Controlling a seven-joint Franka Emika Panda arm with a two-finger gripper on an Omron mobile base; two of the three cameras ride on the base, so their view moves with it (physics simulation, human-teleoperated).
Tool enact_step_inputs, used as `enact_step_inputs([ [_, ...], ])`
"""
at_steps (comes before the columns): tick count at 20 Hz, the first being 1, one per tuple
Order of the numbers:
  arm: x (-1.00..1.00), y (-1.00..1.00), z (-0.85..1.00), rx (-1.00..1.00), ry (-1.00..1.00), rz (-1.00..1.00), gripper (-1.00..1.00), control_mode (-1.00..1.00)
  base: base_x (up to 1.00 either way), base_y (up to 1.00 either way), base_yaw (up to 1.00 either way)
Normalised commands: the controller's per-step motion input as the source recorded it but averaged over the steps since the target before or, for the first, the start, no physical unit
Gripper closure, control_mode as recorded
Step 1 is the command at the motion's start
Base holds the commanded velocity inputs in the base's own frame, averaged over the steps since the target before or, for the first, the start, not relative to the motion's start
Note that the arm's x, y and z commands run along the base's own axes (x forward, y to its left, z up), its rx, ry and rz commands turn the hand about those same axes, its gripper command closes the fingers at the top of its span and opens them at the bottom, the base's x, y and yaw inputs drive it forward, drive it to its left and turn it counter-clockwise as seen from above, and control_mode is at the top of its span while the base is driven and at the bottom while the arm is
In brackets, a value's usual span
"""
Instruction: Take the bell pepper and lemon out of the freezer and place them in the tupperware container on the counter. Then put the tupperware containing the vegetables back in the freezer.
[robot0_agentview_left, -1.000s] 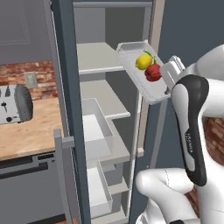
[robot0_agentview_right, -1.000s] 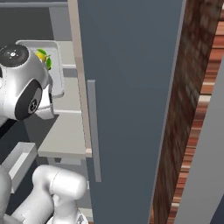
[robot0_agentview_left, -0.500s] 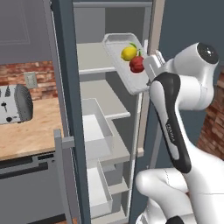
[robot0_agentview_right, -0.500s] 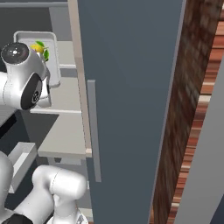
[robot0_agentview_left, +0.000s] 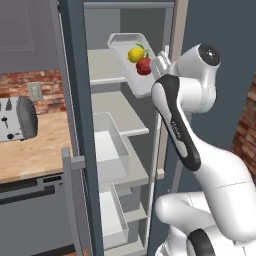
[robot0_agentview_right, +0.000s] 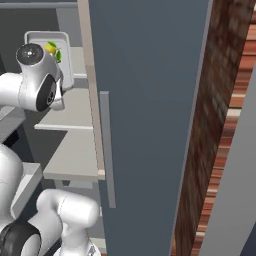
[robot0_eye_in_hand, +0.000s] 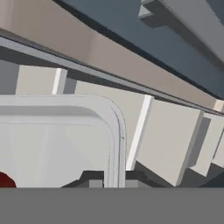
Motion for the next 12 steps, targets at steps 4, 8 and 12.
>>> enact_step_inputs([
  [4, 0.77, 0.18, 0.05, 0.0, 0.0, 0.0, 1.0, -1.0, 0.0, 0.0, 0.0],
  [8, 0.85, 0.18, 0.0, 0.0, 0.0, 0.0, 1.0, -1.0, 0.0, 0.0, 0.0],
  [12, 0.82, 0.16, 0.01, 0.0, 0.0, 0.0, 1.0, -1.0, 0.0, 0.0, 0.0],
])
